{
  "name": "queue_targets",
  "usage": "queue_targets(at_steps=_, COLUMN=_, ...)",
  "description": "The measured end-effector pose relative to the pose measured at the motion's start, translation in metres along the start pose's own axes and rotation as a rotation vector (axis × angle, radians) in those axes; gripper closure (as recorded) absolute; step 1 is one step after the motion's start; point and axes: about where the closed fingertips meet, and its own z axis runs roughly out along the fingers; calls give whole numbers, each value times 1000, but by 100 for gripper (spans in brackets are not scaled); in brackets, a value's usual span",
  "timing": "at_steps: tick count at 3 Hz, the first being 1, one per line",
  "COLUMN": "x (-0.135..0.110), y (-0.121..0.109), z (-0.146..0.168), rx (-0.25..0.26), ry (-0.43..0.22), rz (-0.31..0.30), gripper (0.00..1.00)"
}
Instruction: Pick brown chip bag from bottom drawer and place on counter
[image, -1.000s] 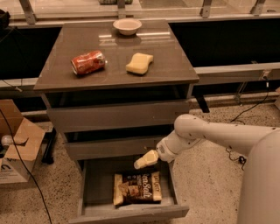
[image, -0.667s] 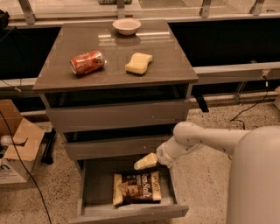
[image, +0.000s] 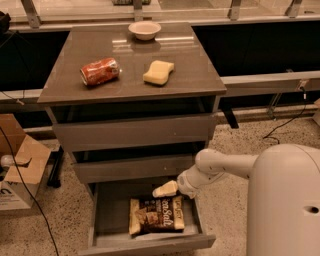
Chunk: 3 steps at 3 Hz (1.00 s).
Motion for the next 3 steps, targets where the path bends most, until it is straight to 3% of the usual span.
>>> queue_targets(at_steps=2, x=-14, y=-26, z=62, rx=-37, ry=14, rz=89, gripper=0)
queue_targets(at_steps=3, x=-18, y=-44, z=105, rx=-43, ry=33, rz=174, gripper=0)
